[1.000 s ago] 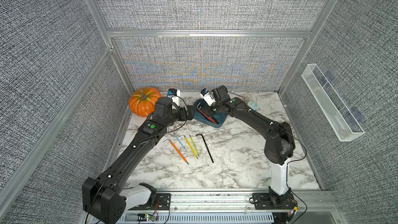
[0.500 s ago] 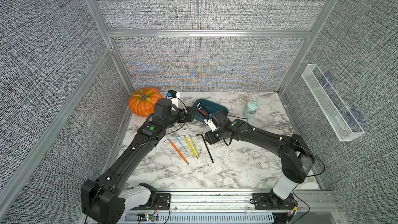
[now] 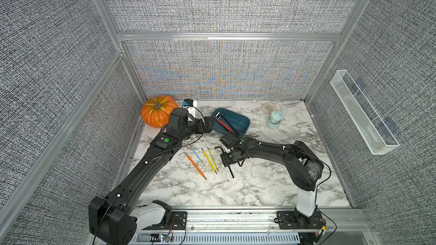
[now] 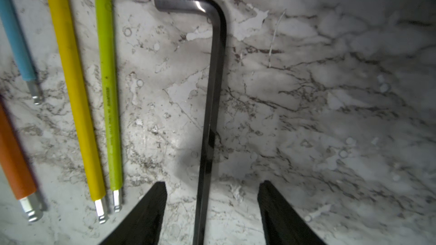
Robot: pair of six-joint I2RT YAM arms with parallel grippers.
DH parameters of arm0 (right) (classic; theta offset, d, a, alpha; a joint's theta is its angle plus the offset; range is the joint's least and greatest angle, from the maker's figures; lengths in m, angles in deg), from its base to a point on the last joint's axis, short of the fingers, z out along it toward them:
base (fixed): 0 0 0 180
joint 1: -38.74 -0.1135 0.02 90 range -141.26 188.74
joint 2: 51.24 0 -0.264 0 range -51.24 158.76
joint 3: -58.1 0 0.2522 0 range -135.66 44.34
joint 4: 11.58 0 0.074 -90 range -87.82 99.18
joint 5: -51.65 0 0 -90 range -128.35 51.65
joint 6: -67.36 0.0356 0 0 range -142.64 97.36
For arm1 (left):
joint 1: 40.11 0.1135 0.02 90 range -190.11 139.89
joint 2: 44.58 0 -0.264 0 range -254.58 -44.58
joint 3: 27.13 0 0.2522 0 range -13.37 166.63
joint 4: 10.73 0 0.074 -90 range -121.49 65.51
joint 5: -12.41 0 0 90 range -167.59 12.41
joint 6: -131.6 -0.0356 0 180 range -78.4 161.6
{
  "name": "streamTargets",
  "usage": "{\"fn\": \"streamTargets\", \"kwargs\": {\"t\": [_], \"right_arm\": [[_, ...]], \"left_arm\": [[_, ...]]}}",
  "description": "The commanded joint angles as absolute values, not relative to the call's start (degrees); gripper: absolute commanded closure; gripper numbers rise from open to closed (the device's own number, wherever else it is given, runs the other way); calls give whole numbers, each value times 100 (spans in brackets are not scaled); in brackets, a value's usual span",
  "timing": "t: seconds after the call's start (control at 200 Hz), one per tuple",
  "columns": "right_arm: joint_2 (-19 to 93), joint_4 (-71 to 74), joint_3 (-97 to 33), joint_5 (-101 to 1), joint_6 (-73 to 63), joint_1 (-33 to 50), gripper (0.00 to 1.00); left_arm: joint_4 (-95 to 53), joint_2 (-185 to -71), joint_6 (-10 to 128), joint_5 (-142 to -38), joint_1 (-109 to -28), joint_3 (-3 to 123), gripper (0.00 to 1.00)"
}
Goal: Put the hex key on the desktop into the storage box
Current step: Pick up the Allen key from the center of the board.
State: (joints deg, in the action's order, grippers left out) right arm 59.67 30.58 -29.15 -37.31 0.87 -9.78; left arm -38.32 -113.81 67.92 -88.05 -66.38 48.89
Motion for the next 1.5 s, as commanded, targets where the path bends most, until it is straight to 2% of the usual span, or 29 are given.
{"fn": "streamTargets", "kwargs": {"t": [0.0, 0.195, 0.29, 0.325, 0.486, 0.566, 0.641, 0.746, 0.921, 1.116, 1.397, 1.497], "right_arm": [[6024, 3065, -2973, -3629, 188, -1011, 34], [6188, 3128, -3001, -3598, 179, -1028, 45], [6235, 3217, -3044, -3483, 188, -1055, 69], [6277, 3275, -3082, -3421, 197, -1066, 74], [6415, 3459, -3210, -3273, 194, -1138, 76], [6449, 3496, -3204, -3233, 205, -1145, 81], [6477, 3536, -3188, -3163, 206, -1145, 81], [6499, 3536, -3134, -3135, 173, -1149, 100], [6229, 3160, -2925, -3456, 71, -1154, 100], [5806, 3247, -3168, -3170, -418, -1104, 100], [5160, 2979, -3158, -3486, -1145, -589, 100], [5055, 3010, -3330, -3394, -1448, -363, 100]], "left_arm": [[-3803, -11404, 6697, -8743, -6631, 4954, 0], [-3853, -11475, 6639, -8764, -6637, 5077, 0], [-3881, -11465, 6611, -8720, -6639, 5097, 0], [-3880, -11463, 6613, -8704, -6639, 5097, 0], [-3884, -11464, 6599, -8699, -6638, 5149, 0], [-3890, -11457, 6592, -8691, -6634, 5166, 0], [-3891, -11459, 6583, -8682, -6634, 5176, 0], [-3894, -11463, 6570, -8673, -6637, 5193, 0], [-3877, -11468, 6583, -8708, -6636, 5193, 0], [-3849, -11415, 6586, -8735, -6638, 5152, 0], [-3609, -11224, 6741, -8791, -6637, 4960, 0], [-3141, -11075, 6845, -9207, -6639, 4754, 0]]}}
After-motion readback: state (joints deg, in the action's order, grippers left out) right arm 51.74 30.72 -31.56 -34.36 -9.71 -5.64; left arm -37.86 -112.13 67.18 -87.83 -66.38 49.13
